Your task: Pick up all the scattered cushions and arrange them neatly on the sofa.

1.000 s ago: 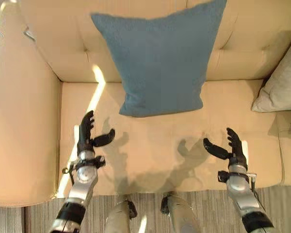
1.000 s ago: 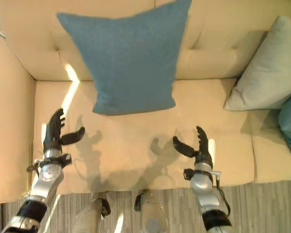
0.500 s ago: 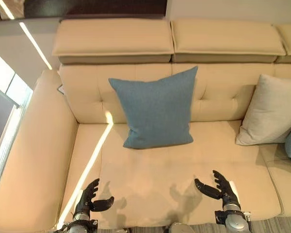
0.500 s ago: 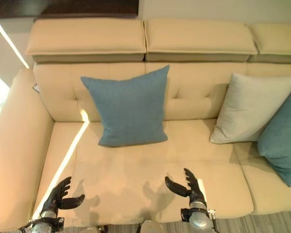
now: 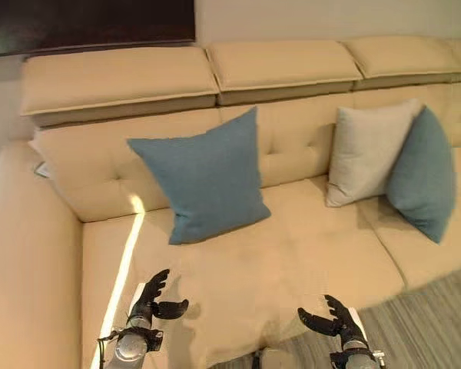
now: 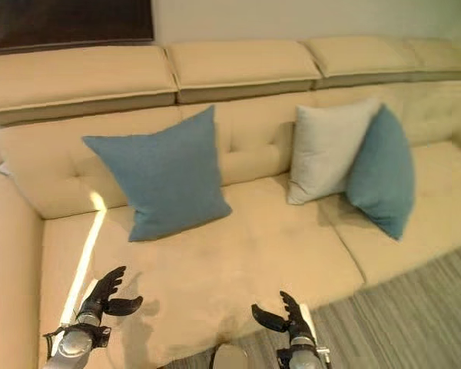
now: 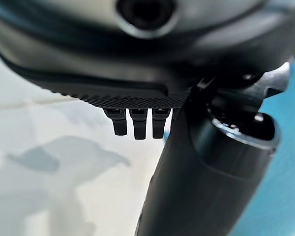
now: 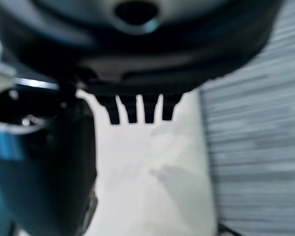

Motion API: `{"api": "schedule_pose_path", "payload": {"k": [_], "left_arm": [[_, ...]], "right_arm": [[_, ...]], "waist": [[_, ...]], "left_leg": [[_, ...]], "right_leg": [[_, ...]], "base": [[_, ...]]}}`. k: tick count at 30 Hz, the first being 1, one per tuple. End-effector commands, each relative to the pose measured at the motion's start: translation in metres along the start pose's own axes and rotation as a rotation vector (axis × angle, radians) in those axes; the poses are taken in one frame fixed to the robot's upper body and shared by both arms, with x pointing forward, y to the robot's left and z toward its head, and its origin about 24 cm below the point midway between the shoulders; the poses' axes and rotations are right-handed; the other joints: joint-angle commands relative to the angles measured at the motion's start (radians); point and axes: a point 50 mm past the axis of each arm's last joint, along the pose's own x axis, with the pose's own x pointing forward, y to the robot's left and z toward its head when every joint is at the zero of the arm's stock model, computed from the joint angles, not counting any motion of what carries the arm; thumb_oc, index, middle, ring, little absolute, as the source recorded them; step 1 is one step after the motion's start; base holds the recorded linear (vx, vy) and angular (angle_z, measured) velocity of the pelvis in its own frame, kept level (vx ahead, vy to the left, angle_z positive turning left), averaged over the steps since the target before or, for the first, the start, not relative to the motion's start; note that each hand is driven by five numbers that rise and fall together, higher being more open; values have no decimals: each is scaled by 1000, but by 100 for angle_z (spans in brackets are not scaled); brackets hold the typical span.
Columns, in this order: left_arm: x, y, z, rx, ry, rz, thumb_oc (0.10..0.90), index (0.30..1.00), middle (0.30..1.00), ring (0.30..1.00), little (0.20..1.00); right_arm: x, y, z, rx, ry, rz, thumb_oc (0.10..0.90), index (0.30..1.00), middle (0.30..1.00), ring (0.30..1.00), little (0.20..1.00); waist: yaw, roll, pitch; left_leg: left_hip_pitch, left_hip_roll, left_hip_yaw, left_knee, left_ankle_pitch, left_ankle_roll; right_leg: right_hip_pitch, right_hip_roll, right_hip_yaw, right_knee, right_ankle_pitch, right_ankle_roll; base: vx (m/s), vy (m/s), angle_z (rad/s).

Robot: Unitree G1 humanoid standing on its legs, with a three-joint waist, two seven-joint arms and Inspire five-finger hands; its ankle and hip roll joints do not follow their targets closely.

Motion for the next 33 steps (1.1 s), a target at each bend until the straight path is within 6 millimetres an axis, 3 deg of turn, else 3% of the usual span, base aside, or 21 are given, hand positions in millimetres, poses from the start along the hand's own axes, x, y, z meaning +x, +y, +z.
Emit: {"api": "schedule_pose_path", "payload": {"k": [1, 5, 7, 8, 12, 14, 15, 16, 18, 19, 22, 25, 27, 29, 31, 33], "left_arm": [[5, 0, 3, 7, -21, 35, 800, 900, 900, 900, 900], [1, 2, -14, 16, 56, 45, 800, 900, 900, 900, 900], [-3, 3, -23, 19, 85, 47, 800, 900, 900, 900, 900], [-5, 2, -34, 23, 141, 58, 800, 900, 900, 900, 900], [-5, -3, -36, 25, 156, 49, 800, 900, 900, 900, 900], [-2, -8, -32, 31, 149, 31, 800, 900, 900, 900, 900], [2, -15, -24, 30, 119, 14, 800, 900, 900, 900, 900], [2, -15, -23, 30, 119, 14, 800, 900, 900, 900, 900], [4, -23, -17, 17, 97, -12, 800, 900, 900, 900, 900], [4, -23, -17, 17, 97, -12, 800, 900, 900, 900, 900], [4, -31, -17, 4, 103, -33, 800, 900, 900, 900, 900], [8, -37, -13, 28, 101, -49, 800, 900, 900, 900, 900], [15, -35, -2, 59, 64, -46, 800, 900, 900, 900, 900], [17, -32, 0, 73, 58, -37, 800, 900, 900, 900, 900], [21, -21, 4, 119, 49, -21, 800, 900, 900, 900, 900], [23, -14, 2, 149, 60, -19, 800, 900, 900, 900, 900]], "right_arm": [[13, -19, 31, 17, -120, -81, 800, 900, 900, 900, 900], [14, -17, 30, 21, -110, -75, 800, 900, 900, 900, 900], [15, -15, 31, 13, -113, -67, 800, 900, 900, 900, 900], [16, -14, 33, 11, -114, -60, 800, 900, 900, 900, 900], [16, -16, 34, 7, -118, -65, 800, 900, 900, 900, 900], [16, -17, 30, 9, -99, -73, 800, 900, 900, 900, 900], [17, -19, 23, 5, -69, -83, 800, 900, 900, 900, 900], [17, -19, 24, 5, -70, -83, 800, 900, 900, 900, 900], [17, -21, 17, -12, -40, -91, 800, 900, 900, 900, 900], [17, -21, 17, -12, -40, -91, 800, 900, 900, 900, 900], [17, -23, 8, -30, 2, -95, 800, 900, 900, 900, 900], [17, -25, 2, -30, 41, -113, 800, 900, 900, 900, 900], [17, -18, -1, -63, 66, -100, 800, 900, 900, 900, 900], [17, -16, -1, -73, 70, -94, 800, 900, 900, 900, 900], [18, -7, 1, -95, 72, -64, 800, 900, 900, 900, 900], [16, -7, -4, -122, 85, -54, 800, 900, 900, 900, 900]], "waist": [[45, 64, 12], [71, 65, -7], [97, 49, -22], [101, 38, -30], [94, 42, -24], [86, 47, -14], [87, 48, 4], [87, 49, 1], [82, 47, 5], [81, 47, 3], [70, 57, -8], [47, 68, -15], [30, 67, -13], [34, 65, -7], [50, 61, 16], [76, 71, 27]], "left_leg": [[14, 27, -129, 31, -101, 11], [-6, 32, -111, 39, -92, 14], [-25, 28, -91, 53, -88, 6], [-49, 40, -78, 74, -73, -11], [-87, 64, -71, 119, -56, -31], [-106, 74, -85, 144, -46, -41], [-143, 71, -148, 187, -40, -53], [-147, 72, -149, 186, -37, -53], [-125, 32, -256, 225, -102, -49], [-128, 31, -257, 223, -100, -48], [-71, -3, -325, 217, -152, -50], [-53, -8, -322, 168, -147, -42], [-46, -10, -270, 112, -142, -19], [-44, -6, -239, 101, -140, -16], [-53, 17, -191, 105, -131, -14], [-49, 51, -117, 99, -116, -11]], "right_leg": [[-9, 84, 8, 350, -296, 8], [67, 84, -5, 364, -345, -11], [147, 84, -29, 267, -356, -16], [171, 113, 10, 162, -366, -21], [180, 138, 24, 98, -362, -43], [194, 144, 16, 77, -362, -53], [182, 142, 24, 87, -357, -65], [178, 143, 23, 86, -355, -65], [164, 131, 46, 98, -344, -72], [161, 131, 45, 97, -342, -72], [146, 127, 82, 97, -328, -67], [116, 115, 114, 86, -290, -47], [48, 95, 169, 60, -222, -3], [21, 90, 177, 67, -206, 10], [-28, 71, 106, 118, -199, 24], [3, 15, -80, 190, -245, 0]], "base": [[-244, 68, 23], [-138, -41, -11], [-117, -146, -17], [-99, -179, -33], [-102, -128, -28], [-161, -61, 0], [-141, -2, 6], [-209, 16, 5], [-141, 61, -5], [-92, 80, -22], [-45, 105, -38], [-64, 245, -50], [-146, 271, -59], [-137, 166, -125], [-227, 82, -142], [-225, 103, -155]]}}
